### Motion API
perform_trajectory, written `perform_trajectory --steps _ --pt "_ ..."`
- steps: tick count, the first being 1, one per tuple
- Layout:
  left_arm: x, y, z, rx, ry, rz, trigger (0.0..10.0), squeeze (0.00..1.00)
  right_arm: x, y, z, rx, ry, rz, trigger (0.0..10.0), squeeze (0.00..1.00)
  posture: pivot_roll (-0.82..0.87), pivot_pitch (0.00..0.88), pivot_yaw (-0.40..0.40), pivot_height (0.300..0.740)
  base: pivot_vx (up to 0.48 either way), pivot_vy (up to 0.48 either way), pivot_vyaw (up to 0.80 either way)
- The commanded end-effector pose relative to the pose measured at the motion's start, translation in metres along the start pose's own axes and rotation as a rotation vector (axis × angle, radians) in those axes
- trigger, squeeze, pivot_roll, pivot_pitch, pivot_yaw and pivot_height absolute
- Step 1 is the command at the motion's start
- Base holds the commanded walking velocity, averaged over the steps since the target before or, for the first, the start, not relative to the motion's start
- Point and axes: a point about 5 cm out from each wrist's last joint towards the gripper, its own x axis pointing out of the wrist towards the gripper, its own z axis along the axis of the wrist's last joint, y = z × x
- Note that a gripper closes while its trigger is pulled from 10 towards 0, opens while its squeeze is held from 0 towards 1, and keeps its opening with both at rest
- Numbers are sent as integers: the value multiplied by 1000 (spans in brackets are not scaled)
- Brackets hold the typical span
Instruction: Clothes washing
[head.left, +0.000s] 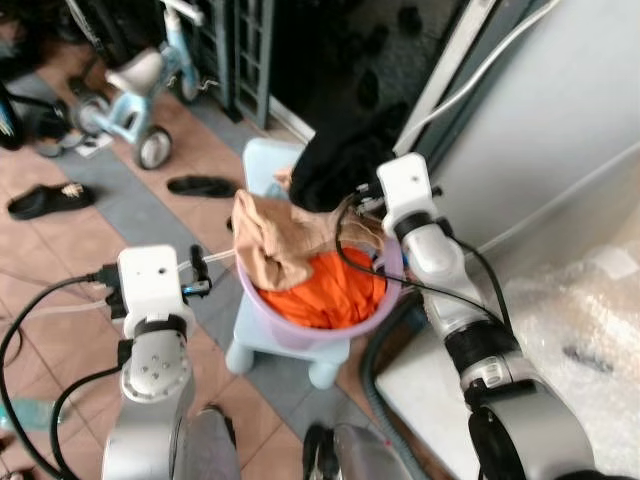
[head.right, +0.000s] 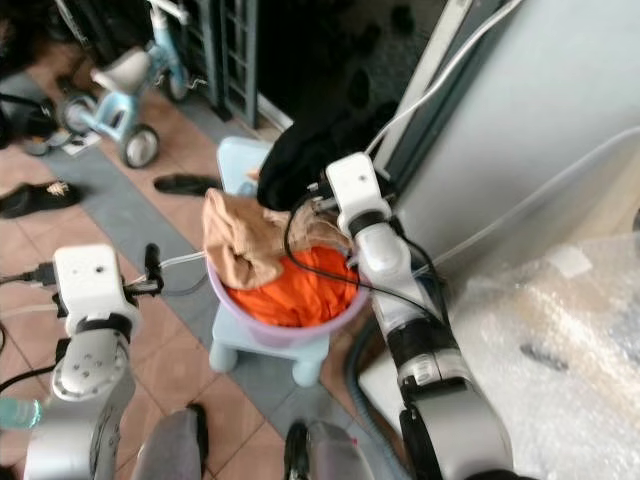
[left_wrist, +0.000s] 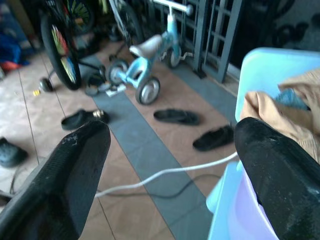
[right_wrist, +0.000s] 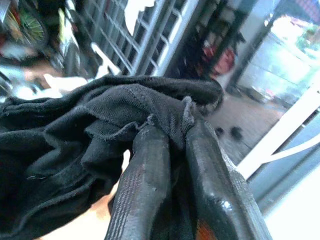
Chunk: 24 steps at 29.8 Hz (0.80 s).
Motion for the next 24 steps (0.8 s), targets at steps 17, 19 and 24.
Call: perform_trajectory --steps 17,19,24 --pt "32 -18 -1 0 -77 -132 10000 0 -52 -32 12 -46 31 -201 10000 0 -13 0 -6 740 0 -16 -45" --pt "31 -19 -5 6 -73 -148 10000 0 -52 -33 11 -43 45 -229 10000 0 -12 0 1 740 0 -270 -769" --pt "29 -21 -9 14 -71 -165 10000 0 -49 -33 18 -68 22 -249 10000 0 -15 0 7 740 0 -266 -768"
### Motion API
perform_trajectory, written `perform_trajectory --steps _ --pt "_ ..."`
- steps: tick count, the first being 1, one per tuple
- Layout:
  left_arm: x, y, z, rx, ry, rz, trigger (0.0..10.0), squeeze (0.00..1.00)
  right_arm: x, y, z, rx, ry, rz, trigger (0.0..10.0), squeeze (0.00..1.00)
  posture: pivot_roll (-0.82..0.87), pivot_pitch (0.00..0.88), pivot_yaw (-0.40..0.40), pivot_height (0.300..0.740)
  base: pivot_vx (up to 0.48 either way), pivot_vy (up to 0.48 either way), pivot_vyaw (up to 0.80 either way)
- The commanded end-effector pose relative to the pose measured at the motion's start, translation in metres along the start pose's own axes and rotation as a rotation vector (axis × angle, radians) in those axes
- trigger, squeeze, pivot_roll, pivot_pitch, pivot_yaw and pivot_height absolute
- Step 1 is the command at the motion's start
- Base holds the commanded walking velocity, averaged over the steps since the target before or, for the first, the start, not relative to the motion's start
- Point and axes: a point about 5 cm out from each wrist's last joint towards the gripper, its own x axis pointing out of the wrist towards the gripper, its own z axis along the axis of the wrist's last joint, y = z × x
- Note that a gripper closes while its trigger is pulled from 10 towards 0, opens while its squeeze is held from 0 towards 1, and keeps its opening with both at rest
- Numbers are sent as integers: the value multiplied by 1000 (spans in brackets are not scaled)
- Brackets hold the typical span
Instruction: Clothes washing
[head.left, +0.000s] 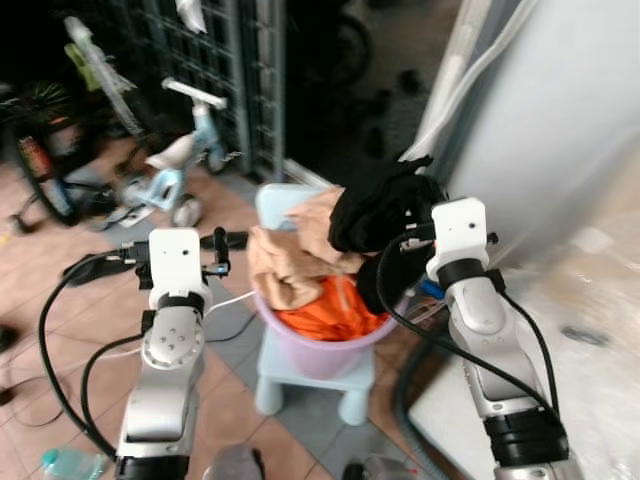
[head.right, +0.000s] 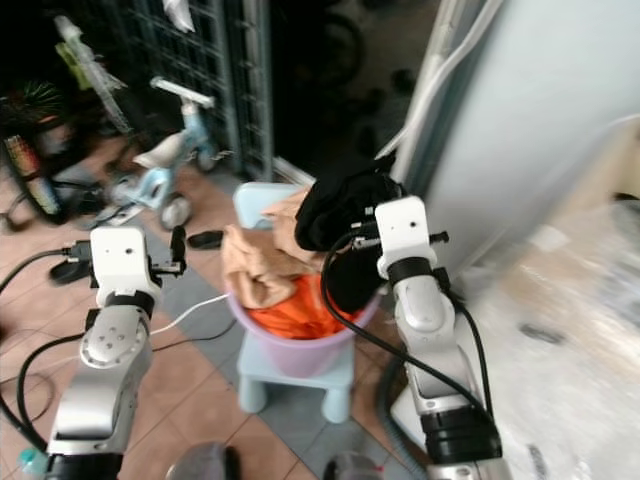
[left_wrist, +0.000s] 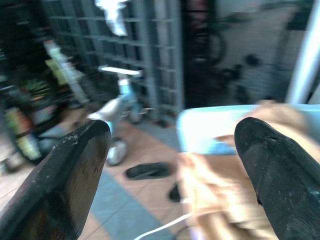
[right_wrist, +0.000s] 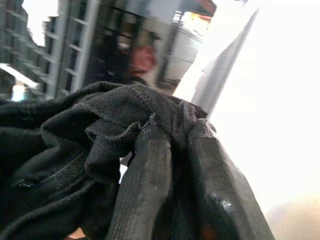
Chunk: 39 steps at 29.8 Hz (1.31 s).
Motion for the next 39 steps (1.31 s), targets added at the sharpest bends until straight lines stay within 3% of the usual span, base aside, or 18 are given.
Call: perform_trajectory --steps 1,12,23,39 --pt "-1 -5 -4 -2 9 -26 10000 0 4 -9 13 -15 -51 -45 10000 0 -15 0 7 740 0 -266 -763" --pt "6 -10 0 -19 -8 -33 10000 0 22 -34 29 -101 -101 -127 10000 0 -33 0 14 740 0 -268 -752" --pt "7 -10 -2 -41 -10 -28 10000 0 24 -32 31 -109 -112 -115 10000 0 -39 0 13 740 0 -162 -755" --pt "7 -3 -7 -79 11 -9 10000 0 33 -30 33 -98 -126 -57 10000 0 -41 0 14 740 50 0 0"
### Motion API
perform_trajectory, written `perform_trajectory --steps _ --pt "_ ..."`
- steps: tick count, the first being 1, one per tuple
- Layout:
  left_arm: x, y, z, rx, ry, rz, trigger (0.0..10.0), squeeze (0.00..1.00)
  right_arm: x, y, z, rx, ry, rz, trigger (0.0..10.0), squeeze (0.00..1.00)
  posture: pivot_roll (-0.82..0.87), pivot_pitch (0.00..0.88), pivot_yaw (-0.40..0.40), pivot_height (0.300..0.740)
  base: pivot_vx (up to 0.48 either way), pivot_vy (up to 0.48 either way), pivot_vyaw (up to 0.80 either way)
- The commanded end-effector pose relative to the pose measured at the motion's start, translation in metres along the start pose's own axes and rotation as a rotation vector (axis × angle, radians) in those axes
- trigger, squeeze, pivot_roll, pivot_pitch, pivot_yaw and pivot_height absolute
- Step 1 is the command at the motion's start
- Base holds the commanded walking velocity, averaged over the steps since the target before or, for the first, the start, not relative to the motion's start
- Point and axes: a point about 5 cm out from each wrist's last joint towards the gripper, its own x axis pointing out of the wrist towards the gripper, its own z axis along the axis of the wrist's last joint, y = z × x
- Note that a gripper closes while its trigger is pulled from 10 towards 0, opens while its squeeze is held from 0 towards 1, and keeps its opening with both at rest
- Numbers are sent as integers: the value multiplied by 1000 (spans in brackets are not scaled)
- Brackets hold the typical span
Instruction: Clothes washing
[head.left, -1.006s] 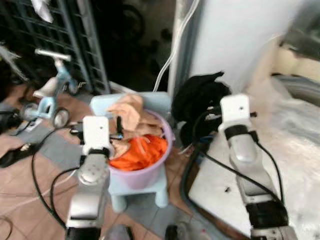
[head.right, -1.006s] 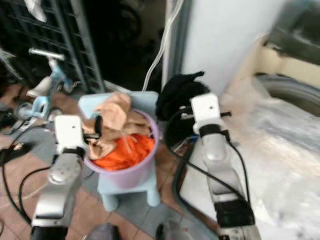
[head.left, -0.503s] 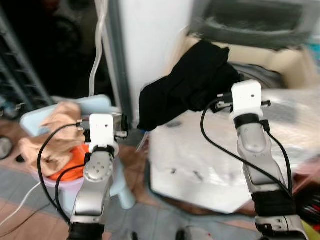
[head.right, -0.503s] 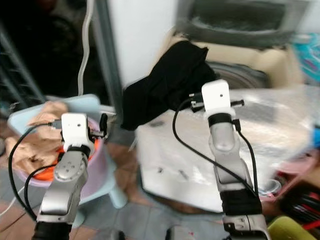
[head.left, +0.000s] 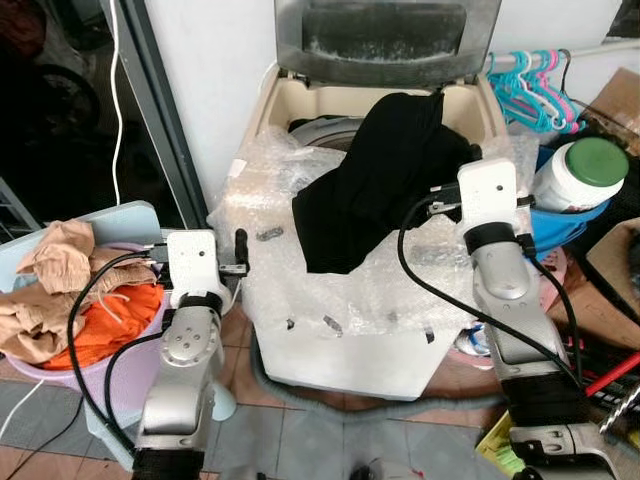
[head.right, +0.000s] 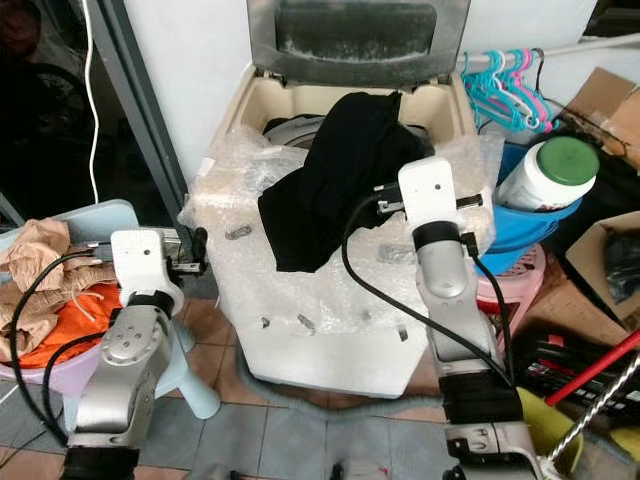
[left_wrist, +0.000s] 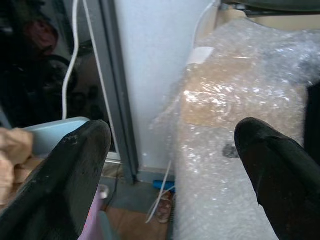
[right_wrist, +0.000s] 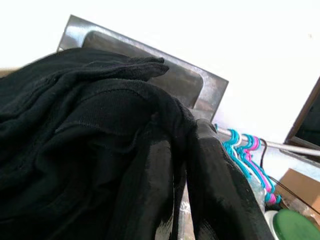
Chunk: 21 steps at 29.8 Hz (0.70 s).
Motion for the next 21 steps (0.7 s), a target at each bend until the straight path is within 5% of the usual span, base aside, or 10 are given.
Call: perform_trajectory --steps 1,14,21 --pt "0 3 -1 1 6 3 10000 0 5 -1 8 8 -42 3 10000 0 -41 0 14 740 304 0 0" --pt "1 2 -1 -7 9 4 10000 0 18 13 21 -1 -116 126 10000 0 -38 0 14 740 302 0 0" --pt "0 0 -2 -10 13 0 10000 0 40 22 40 18 -187 237 10000 0 -34 0 12 740 292 0 0"
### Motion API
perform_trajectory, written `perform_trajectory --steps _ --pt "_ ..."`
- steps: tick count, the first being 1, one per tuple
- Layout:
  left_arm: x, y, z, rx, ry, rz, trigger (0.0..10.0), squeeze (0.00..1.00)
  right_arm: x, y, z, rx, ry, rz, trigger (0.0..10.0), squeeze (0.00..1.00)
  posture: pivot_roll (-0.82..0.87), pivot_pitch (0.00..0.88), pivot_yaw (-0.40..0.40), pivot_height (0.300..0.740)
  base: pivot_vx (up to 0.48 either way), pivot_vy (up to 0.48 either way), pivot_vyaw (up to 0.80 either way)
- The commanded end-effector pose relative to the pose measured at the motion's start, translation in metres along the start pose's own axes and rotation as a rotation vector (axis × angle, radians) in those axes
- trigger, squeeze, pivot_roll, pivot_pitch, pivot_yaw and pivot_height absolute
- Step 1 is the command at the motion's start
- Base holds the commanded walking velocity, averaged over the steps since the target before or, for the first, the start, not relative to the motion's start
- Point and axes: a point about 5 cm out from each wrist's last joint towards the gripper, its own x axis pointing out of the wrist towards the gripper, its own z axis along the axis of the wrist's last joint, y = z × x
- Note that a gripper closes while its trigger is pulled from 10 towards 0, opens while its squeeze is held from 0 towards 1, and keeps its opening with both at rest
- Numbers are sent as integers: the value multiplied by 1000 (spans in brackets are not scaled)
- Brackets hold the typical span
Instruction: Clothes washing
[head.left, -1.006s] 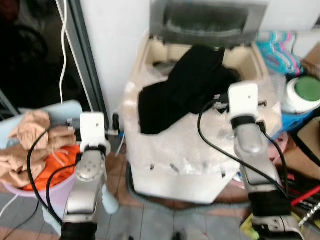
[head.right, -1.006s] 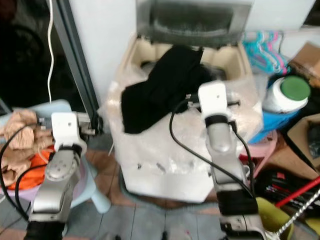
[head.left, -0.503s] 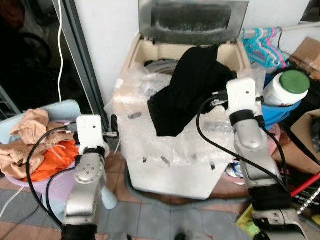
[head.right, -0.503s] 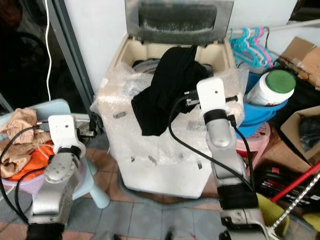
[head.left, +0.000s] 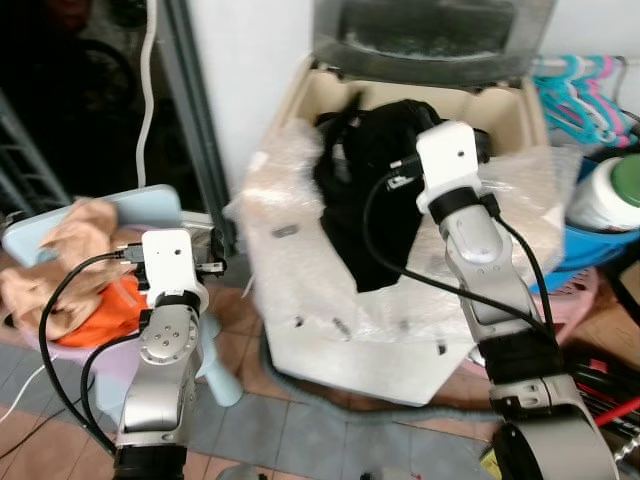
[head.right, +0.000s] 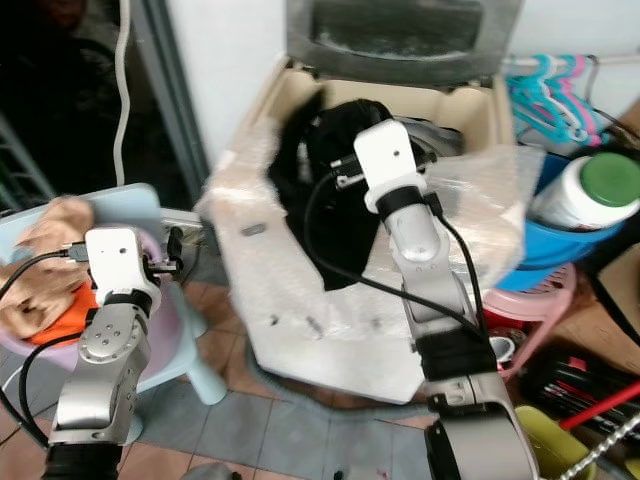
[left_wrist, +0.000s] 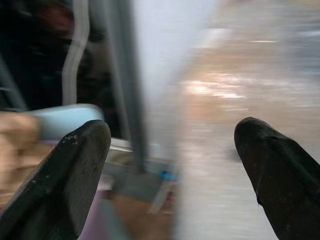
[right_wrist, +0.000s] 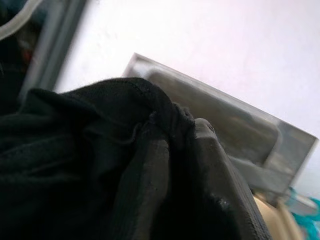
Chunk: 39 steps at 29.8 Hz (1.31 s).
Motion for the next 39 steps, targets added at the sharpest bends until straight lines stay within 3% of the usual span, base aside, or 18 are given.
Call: perform_trajectory --steps 1,3,4,7,13,15,19,21,22,23,25,29,32,33,39 --pt "1 7 4 16 -12 16 10000 0 12 3 16 7 -66 35 10000 0 -34 0 12 740 274 0 0" --pt "1 7 4 16 -12 15 10000 0 20 2 22 -1 -87 55 10000 0 -27 0 9 740 274 0 0" --pt "2 7 4 16 -14 16 10000 0 40 -5 38 -11 -131 49 10000 0 -21 0 5 740 270 0 0" --pt "2 7 5 17 -16 19 10000 0 57 -18 57 -23 -178 15 10000 0 -19 0 4 740 265 0 0" --pt "1 7 4 13 -9 25 10000 0 80 -63 97 28 -268 -145 10000 0 -9 0 -5 740 216 0 0" --pt "0 5 4 7 -11 32 10000 0 83 -88 106 118 -268 -270 10000 0 -7 0 -11 740 0 0 0" --pt "-1 1 3 -3 -8 27 10000 0 85 -90 86 174 -166 -304 10000 0 -4 0 -18 740 0 0 0" --pt "-2 -1 3 -4 -7 25 10000 0 84 -72 60 145 -39 -227 10000 8 -3 0 -18 740 0 0 0" --pt "-3 -2 3 -5 -7 23 10000 0 78 -53 29 140 112 -148 10000 776 -4 0 -16 740 0 0 0" --pt "-4 -2 3 -6 -7 22 10000 0 73 -44 16 165 164 -111 10000 1000 -4 0 -14 740 0 0 0" --pt "-4 -2 3 -7 -7 19 10000 0 62 -32 -3 194 223 -59 10000 1000 -4 0 -13 740 0 0 0" --pt "-3 0 3 -6 -9 27 10000 0 51 -28 -18 173 246 -33 10000 1000 -14 0 -7 740 0 0 0" --pt "0 0 5 -13 -8 35 10000 0 47 -33 -19 193 231 -51 10000 1000 -21 0 -3 740 0 0 0" --pt "1 -2 6 -29 -2 45 10000 0 44 -42 -13 224 156 -92 10000 1000 -24 0 -2 740 0 0 0" --pt "1 -5 6 -42 5 23 10000 0 33 -48 -2 167 50 -92 10000 1000 -27 0 1 740 0 0 0"
